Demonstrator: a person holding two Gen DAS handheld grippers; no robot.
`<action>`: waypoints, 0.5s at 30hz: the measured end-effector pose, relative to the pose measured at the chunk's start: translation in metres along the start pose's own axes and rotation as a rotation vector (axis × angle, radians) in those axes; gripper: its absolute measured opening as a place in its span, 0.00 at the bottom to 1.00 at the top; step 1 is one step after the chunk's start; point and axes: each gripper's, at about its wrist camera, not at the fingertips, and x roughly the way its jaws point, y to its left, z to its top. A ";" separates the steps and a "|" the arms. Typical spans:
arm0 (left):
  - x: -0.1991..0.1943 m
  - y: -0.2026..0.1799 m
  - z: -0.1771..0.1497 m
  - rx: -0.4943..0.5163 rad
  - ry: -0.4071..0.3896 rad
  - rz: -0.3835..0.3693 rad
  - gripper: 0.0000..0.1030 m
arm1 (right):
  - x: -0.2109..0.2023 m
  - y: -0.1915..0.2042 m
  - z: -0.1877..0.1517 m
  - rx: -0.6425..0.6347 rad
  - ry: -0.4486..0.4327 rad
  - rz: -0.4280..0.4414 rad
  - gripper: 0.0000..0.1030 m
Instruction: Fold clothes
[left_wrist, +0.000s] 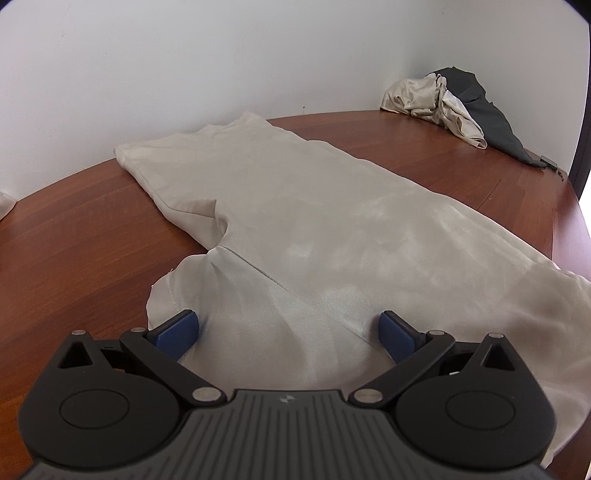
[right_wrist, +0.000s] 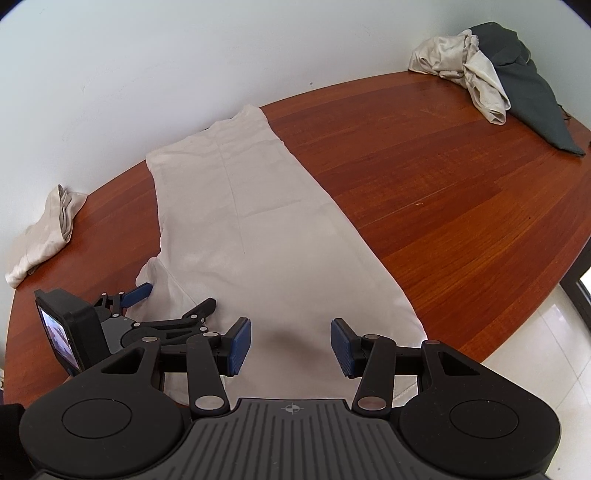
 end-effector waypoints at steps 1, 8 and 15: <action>0.000 0.001 0.000 0.000 0.000 -0.001 1.00 | 0.000 0.001 0.000 -0.001 0.001 0.000 0.49; -0.001 0.001 0.000 0.001 0.001 -0.003 1.00 | 0.002 0.009 0.002 0.002 -0.009 0.017 0.50; -0.001 0.001 0.000 0.002 0.001 -0.003 1.00 | 0.004 0.022 0.010 -0.043 -0.017 0.044 0.50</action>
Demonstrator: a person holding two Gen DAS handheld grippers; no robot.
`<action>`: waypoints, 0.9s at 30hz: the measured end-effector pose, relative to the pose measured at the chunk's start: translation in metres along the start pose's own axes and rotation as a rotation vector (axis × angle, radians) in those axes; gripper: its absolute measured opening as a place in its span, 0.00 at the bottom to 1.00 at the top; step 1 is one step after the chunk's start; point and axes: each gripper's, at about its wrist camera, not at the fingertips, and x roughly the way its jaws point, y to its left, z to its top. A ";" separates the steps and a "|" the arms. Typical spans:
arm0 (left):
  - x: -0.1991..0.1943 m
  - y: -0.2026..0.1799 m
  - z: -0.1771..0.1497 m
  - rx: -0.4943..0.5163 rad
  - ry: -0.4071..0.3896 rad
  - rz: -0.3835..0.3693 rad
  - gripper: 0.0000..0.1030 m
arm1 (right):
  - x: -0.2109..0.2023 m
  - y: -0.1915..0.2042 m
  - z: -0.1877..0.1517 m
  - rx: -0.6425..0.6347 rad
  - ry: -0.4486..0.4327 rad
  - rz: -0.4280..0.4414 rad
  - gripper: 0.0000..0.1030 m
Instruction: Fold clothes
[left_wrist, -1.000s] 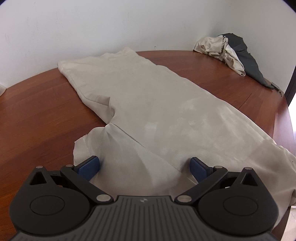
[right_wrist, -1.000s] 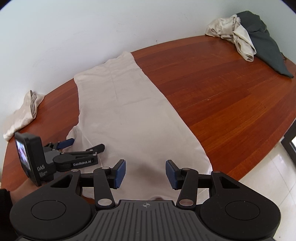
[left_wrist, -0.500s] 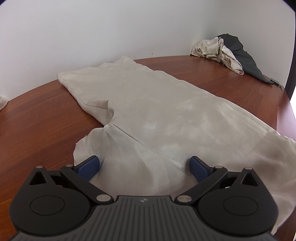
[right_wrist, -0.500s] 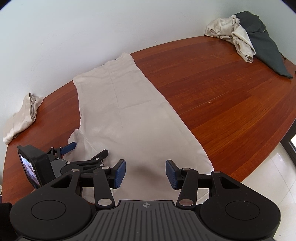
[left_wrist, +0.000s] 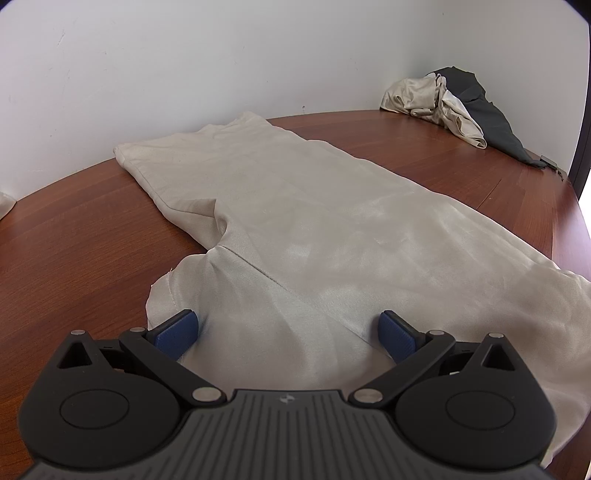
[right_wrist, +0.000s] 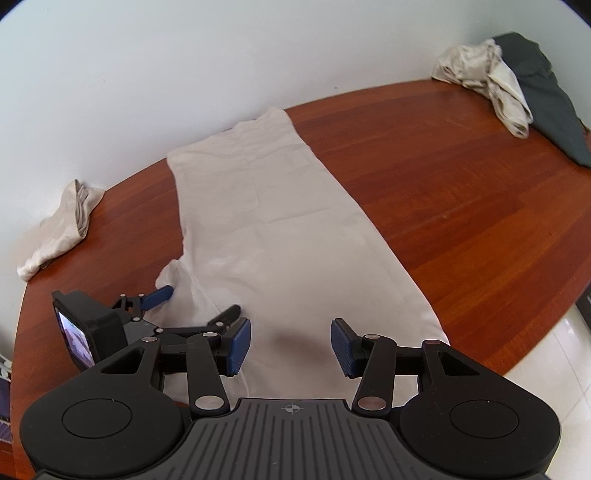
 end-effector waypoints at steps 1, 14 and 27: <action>0.000 0.000 0.000 0.000 0.000 0.001 1.00 | -0.001 0.002 0.002 -0.005 -0.009 0.004 0.50; 0.001 0.000 0.000 -0.001 0.000 0.000 1.00 | -0.004 0.007 0.005 0.015 -0.043 0.014 0.51; 0.001 0.001 0.000 -0.001 0.000 0.000 1.00 | -0.006 -0.008 -0.002 0.066 -0.052 -0.017 0.51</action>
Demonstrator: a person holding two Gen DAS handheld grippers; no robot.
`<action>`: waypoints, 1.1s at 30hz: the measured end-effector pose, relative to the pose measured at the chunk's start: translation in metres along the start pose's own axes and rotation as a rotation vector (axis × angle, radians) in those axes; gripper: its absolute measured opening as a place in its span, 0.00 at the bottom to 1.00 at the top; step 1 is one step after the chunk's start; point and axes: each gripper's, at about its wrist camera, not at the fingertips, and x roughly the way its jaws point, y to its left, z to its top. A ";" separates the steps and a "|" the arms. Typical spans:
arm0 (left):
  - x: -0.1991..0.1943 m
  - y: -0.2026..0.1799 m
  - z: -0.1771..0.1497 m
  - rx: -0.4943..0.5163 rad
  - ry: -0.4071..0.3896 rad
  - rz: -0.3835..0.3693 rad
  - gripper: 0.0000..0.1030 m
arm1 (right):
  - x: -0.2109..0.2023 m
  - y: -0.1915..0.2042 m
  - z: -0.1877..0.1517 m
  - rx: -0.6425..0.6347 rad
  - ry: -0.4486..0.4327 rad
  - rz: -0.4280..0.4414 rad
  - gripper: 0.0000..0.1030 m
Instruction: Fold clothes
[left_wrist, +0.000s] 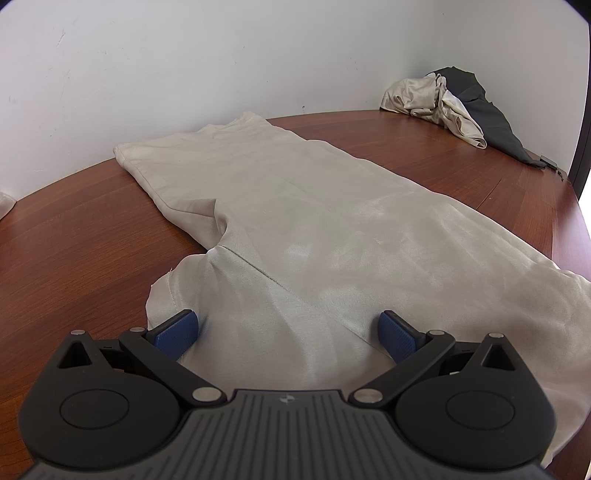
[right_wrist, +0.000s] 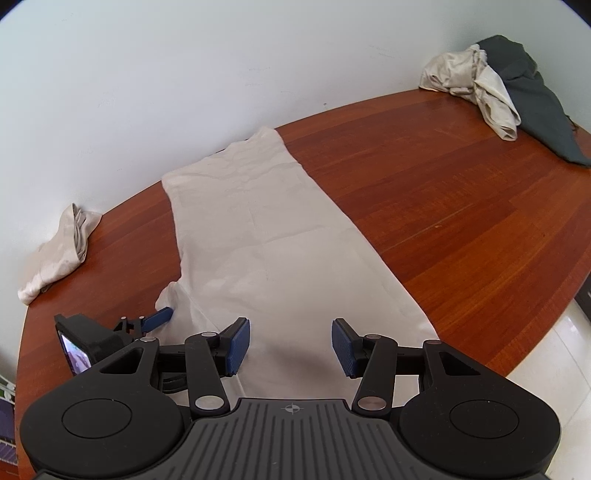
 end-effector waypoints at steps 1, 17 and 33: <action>0.000 0.000 0.000 0.000 0.000 0.000 1.00 | 0.000 -0.001 0.000 0.003 0.001 -0.003 0.51; 0.000 0.000 0.000 0.000 0.000 0.000 1.00 | 0.002 -0.003 -0.002 0.021 -0.001 -0.010 0.51; 0.000 0.000 0.000 0.000 0.000 0.000 1.00 | 0.003 -0.004 -0.002 0.032 0.002 -0.023 0.51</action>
